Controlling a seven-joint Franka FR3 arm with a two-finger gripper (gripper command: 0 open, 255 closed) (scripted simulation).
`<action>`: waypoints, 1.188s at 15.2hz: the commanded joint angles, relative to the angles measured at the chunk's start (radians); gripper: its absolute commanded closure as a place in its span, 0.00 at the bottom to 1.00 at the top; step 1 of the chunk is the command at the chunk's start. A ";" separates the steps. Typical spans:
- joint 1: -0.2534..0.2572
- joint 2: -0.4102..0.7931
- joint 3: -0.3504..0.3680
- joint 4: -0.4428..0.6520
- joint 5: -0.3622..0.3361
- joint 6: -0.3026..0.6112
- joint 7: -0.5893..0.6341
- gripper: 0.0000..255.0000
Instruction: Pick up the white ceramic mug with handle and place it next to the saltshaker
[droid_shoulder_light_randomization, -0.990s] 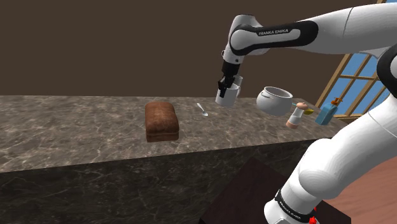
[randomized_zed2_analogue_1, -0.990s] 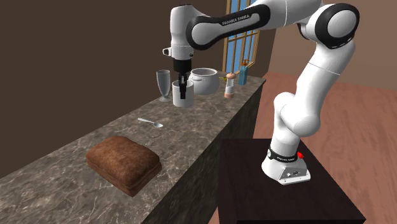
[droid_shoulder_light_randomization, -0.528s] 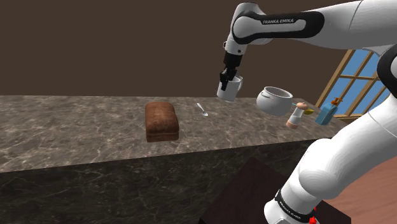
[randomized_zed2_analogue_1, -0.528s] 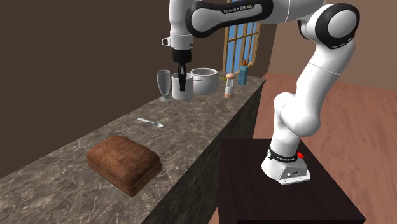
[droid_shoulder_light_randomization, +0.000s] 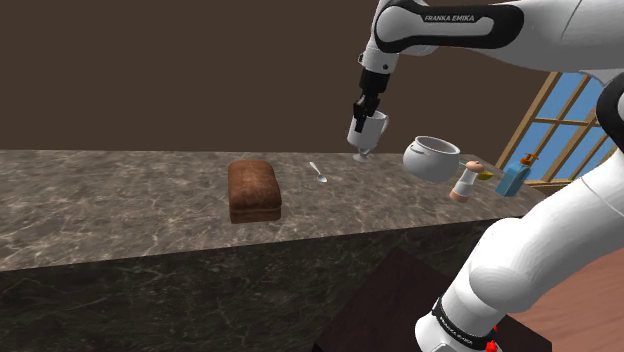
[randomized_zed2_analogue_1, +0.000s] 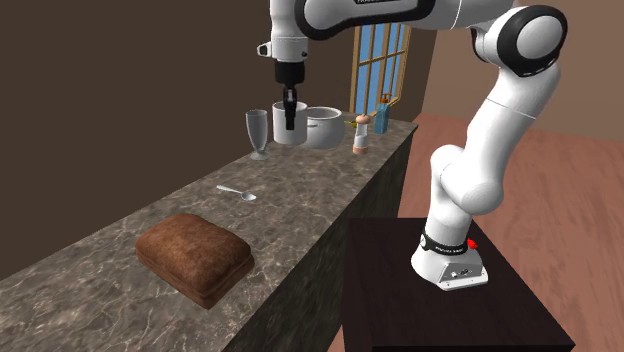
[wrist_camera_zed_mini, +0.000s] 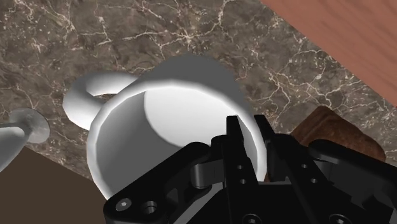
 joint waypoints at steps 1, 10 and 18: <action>-0.016 -0.034 -0.023 -0.027 -0.011 -0.006 -0.036 1.00; -0.095 -0.157 -0.156 -0.115 -0.082 -0.028 -0.223 1.00; -0.161 -0.200 -0.293 -0.118 -0.152 -0.047 -0.406 1.00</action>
